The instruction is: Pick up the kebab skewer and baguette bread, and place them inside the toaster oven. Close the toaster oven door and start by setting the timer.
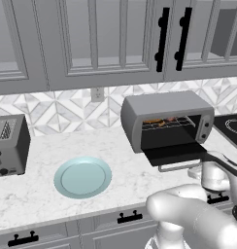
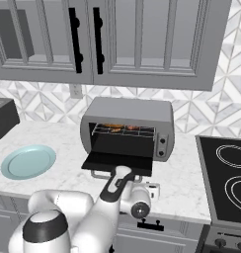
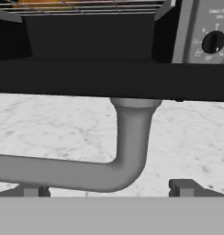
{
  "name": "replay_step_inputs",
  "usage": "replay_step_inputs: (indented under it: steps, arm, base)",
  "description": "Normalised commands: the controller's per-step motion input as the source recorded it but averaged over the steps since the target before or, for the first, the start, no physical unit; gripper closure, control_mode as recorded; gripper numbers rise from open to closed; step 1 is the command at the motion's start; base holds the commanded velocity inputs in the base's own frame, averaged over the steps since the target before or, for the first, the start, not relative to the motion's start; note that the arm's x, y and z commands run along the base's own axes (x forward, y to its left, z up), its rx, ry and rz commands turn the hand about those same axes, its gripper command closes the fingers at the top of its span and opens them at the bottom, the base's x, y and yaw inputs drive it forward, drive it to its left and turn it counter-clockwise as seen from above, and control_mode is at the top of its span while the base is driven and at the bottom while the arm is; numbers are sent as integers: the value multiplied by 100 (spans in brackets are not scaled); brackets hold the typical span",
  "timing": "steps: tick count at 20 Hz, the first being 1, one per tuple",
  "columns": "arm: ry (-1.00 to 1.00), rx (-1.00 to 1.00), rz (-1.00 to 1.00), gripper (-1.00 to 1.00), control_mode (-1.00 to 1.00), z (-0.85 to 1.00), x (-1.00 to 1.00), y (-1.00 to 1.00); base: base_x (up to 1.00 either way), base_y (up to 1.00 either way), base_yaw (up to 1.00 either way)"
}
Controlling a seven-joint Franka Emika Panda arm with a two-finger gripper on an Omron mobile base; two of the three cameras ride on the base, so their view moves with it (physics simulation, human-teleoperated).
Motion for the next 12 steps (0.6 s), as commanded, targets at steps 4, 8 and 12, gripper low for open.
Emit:
replay_step_inputs:
  steps: [4,8,12]
  arm:
    - [0,0,-5,-100,-100,-9,24,0]
    - [0,0,-8,-100,-100,0,11,0]
    - [0,0,-7,-100,-100,27,1,0]
  base:
    - [0,0,0]
    - [0,0,0]
    - [0,0,0]
